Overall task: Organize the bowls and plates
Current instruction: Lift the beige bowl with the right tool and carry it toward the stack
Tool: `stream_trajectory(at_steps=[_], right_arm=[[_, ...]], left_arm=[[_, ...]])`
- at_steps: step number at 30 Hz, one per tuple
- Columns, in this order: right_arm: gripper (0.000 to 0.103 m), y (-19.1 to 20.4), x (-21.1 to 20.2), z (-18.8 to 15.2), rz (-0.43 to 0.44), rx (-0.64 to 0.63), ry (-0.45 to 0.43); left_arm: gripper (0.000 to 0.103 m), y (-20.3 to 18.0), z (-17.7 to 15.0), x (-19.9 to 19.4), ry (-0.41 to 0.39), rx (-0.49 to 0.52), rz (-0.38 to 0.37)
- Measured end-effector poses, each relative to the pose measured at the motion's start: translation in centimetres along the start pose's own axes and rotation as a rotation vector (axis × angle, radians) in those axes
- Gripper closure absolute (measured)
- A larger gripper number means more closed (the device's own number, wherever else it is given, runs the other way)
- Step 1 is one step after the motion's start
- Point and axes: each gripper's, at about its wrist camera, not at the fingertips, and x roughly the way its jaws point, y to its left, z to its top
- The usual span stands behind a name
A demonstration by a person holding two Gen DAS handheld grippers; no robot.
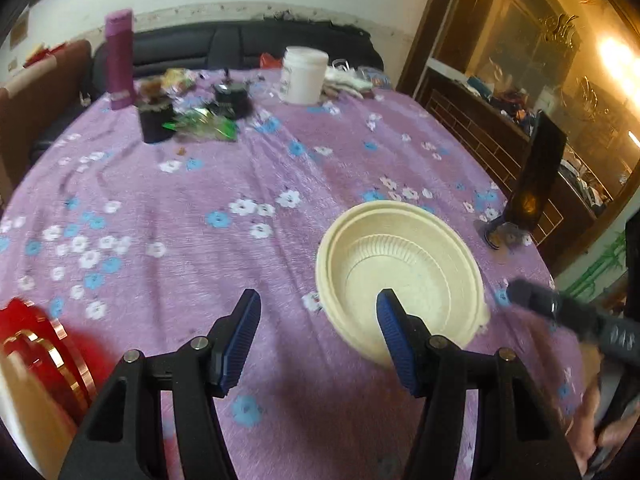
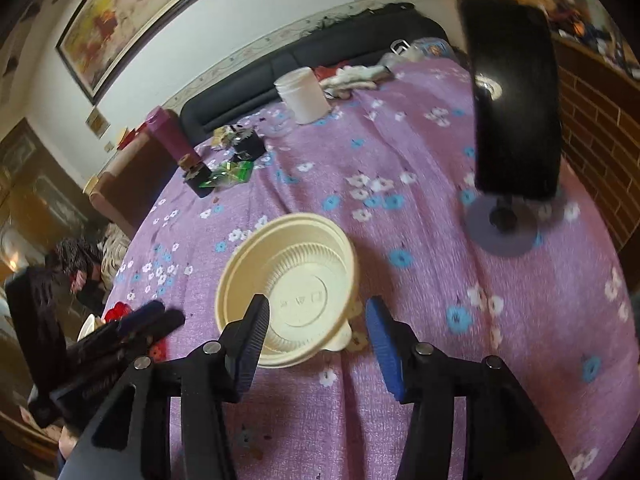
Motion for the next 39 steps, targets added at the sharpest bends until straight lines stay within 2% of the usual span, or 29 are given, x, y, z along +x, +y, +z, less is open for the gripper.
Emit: stream_trajectory(at_steps=[2,4,5,6,8,9,12,16,19,25,32,39], right_arm=[[0.049,-0.5,0.6,-0.2,0.011,0.016,0.017],[0.062,-0.6,1.3,-0.3,-0.003,0.021,0.022],[0.065,-0.8,1.7,-0.4,-0.012,0.024,0.027],[0.070,-0.9,2.0,-0.4,-0.010,0.030,0.031],[0.076,-1.2,2.7,-0.4,-0.024,0.033,0.039],[0.081,-1.3,2.9,-0.4,-0.029,0.034,0.040],[0.089,-1.0,3.4,-0.6,-0.040,0.019,0.040],[0.089,-0.3,3.1,-0.6,-0.052,-0.003,0.021],[0.089,0.5,2.7,-0.6,-0.037,-0.024,0.015],[0.089,3.3,3.3,-1.1,-0.011,-0.093,0.032],[0.089,5.7,5.0,-1.7,0.013,-0.125,0.056],[0.088,6.2,6.1,-1.9,-0.011,-0.144,0.077]], left_arm=[[0.044,-0.1,0.3,1.0,0.009,-0.001,-0.006],[0.046,-0.3,0.5,2.2,0.026,0.004,-0.019],[0.051,-0.3,0.5,2.6,0.028,-0.002,-0.027],[0.062,-0.4,0.5,3.2,0.041,-0.001,-0.030],[0.076,-0.6,0.3,3.8,0.058,0.004,-0.037],[0.078,-0.8,0.1,3.8,0.062,0.011,-0.040],[0.078,-1.4,-0.5,3.3,0.048,0.043,-0.025],[0.078,-1.7,-1.4,1.7,0.021,0.076,0.014],[0.077,-1.2,-2.2,0.2,0.012,0.073,0.014],[0.076,-0.2,-4.1,-2.7,-0.047,0.100,0.115],[0.075,1.8,-4.7,-2.5,-0.034,0.066,0.143],[0.071,2.2,-4.9,-1.9,-0.031,0.054,0.146]])
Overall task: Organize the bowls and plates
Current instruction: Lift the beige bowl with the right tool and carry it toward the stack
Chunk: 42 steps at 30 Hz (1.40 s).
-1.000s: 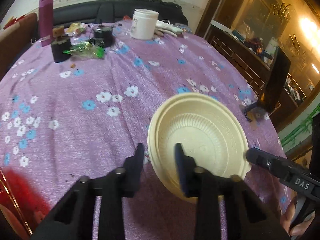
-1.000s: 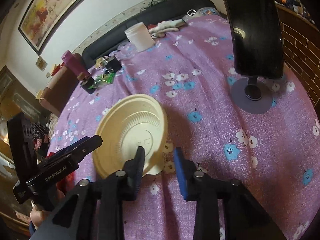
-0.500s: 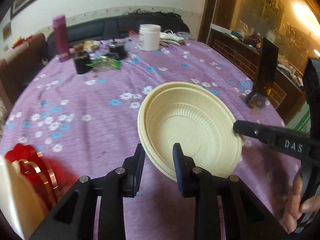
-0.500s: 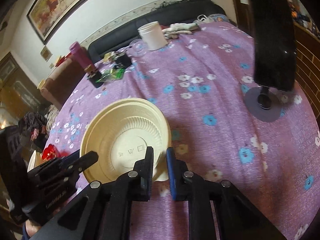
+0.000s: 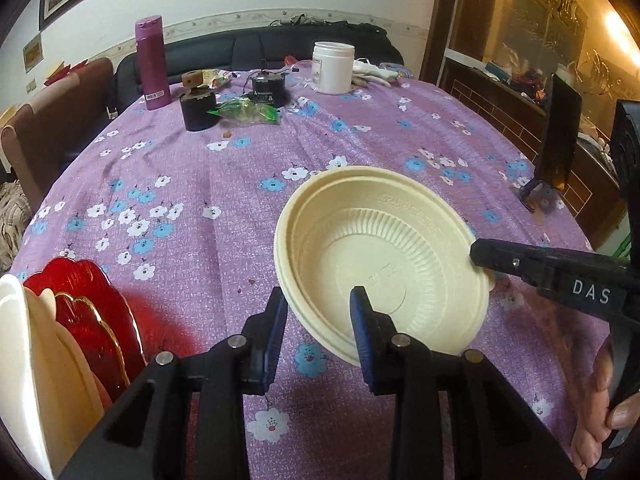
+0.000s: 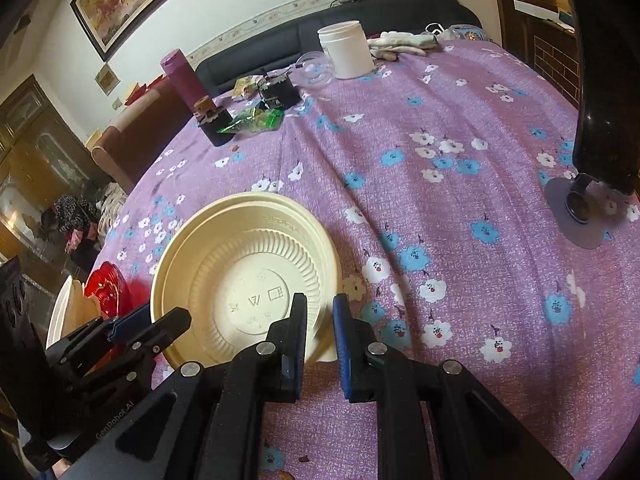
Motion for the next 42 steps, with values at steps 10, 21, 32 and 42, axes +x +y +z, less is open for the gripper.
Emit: stream_trajectory(at_steps=[10,21,32,42], right_arm=[[0.089,0.6,0.1,-0.1,-0.024,-0.025,-0.016],[0.089,1.1,-1.5,-0.4,-0.015,-0.034,-0.050],[0.089,1.2,-2.7,-0.7,0.004,-0.020,-0.069],[0.089,1.8,-3.4,-0.9,0.012,-0.023,-0.084]], left_arm=[[0.070,-0.1,0.1,0.1,-0.014,0.012,0.017],[0.070,-0.8,0.3,-1.4,-0.057,0.030,0.034],[0.070,-1.0,0.3,-2.2,-0.075,0.037,0.038],[0.070,-0.6,0.1,-2.9,-0.089,0.033,0.040]])
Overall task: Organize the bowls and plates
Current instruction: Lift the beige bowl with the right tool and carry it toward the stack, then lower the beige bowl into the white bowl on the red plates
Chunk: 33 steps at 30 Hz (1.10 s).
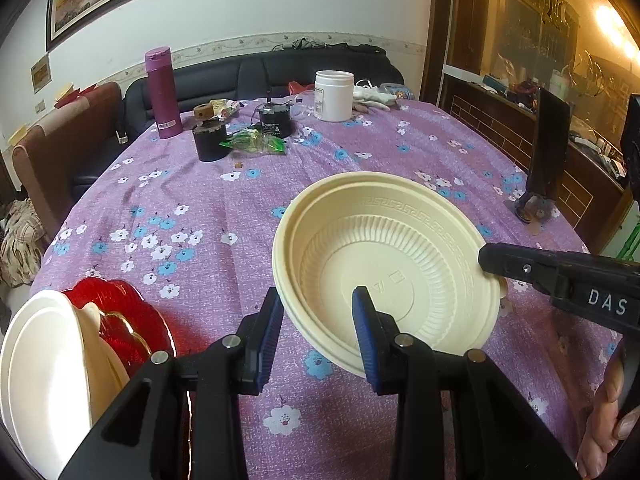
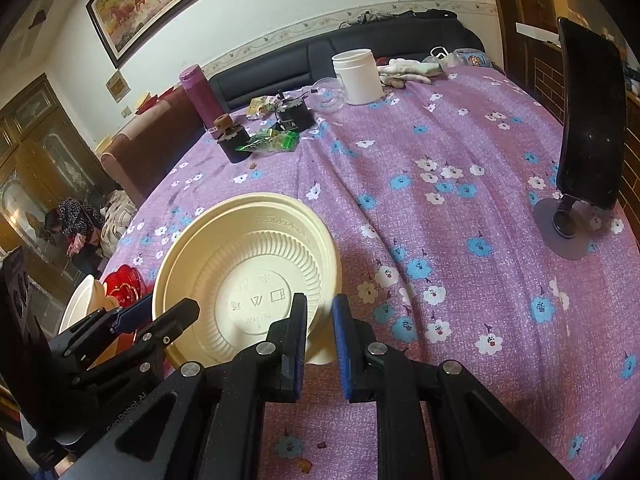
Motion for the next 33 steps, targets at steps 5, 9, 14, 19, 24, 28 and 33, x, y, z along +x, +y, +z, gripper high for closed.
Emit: stream_trajectory(at_steps=[5,9,14,19,24,28,33], right_arm=[[0.089,0.4,-0.1,0.0,0.003,-0.001,0.000],[0.089,0.5,0.1,0.0,0.005,-0.002,0.001],[0.089,1.1,0.0,0.1,0.008,-0.009,0.001],[0.089,1.5,-0.3,0.4,0.013,-0.018,-0.007],[0.089,2.4,-0.7,0.6,0.020,-0.030,-0.015],[0.088,3.2,-1.1,0.8,0.029,-0.044,-0.021],[0.088,4.9,-1.6,1.3,0.050,-0.074,-0.029]], left_arm=[[0.070,0.2,0.0,-0.1,0.000,-0.003,0.000],[0.068,0.6,0.0,-0.4,-0.005,-0.011,-0.003],[0.068,1.0,0.2,-0.8,-0.014,-0.020,-0.007],[0.068,1.5,0.4,-1.6,-0.033,-0.029,-0.008],[0.067,2.2,0.6,-2.5,-0.053,-0.042,-0.005],[0.065,3.0,0.7,-3.5,-0.074,-0.057,-0.003],[0.063,4.2,0.8,-5.2,-0.107,-0.078,0.008]])
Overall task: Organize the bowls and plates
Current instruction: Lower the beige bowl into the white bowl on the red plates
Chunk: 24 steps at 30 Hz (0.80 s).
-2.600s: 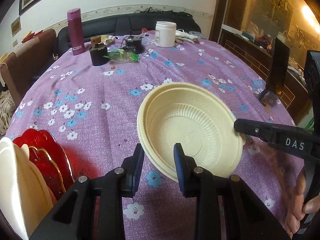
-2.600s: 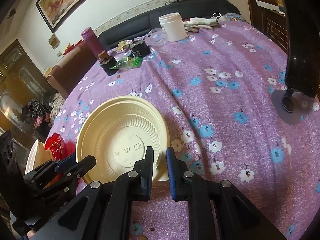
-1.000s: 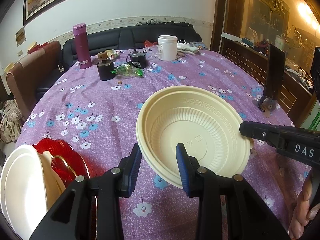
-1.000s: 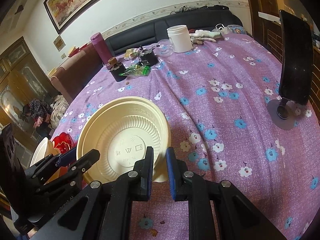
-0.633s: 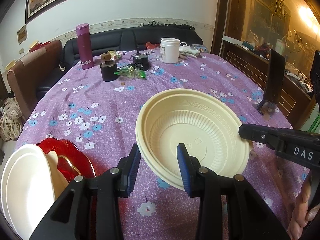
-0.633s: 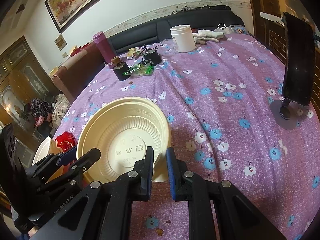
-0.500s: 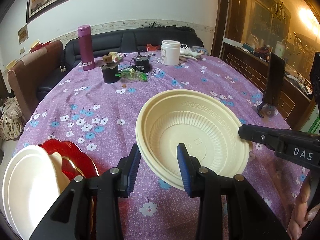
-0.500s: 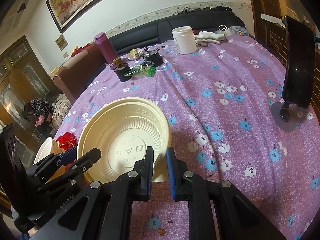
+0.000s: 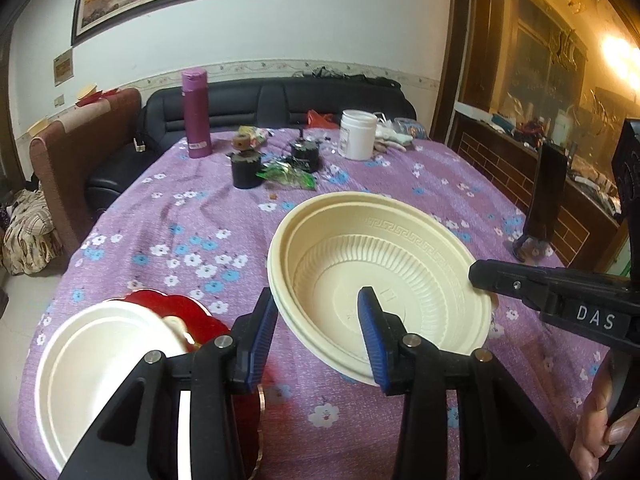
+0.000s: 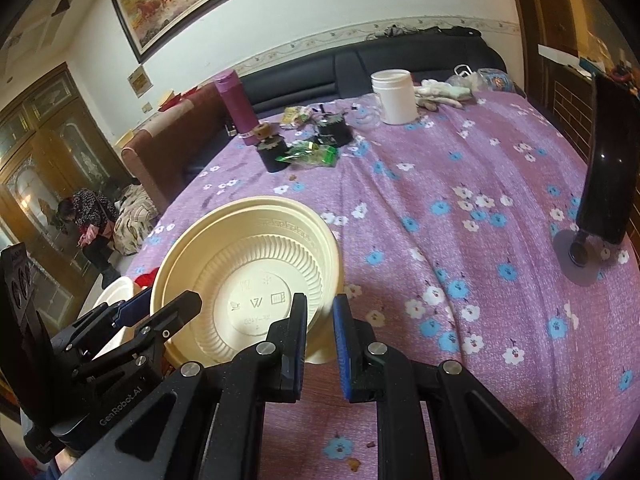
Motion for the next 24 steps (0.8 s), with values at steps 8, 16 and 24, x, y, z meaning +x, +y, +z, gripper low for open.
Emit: stream_trajectory(at_steps=[8,16,24], right_arm=[[0.088,2.9,0.0,0.7,0.036,-0.047,-0.004],[0.088,6.1,0.0,0.9,0.076,-0.104,-0.005],[0.088,9.6,0.6,0.4,0.126,-0.166,0.016]], left_arm=[[0.061,2.3,0.1,-2.2,-0.032,-0.028,0.030],[0.060,5.0,-0.6,-4.5,-0.057,-0.060,0.074],[0.060,7.8,-1.6,-6.7,-0.076,-0.102,0.126]])
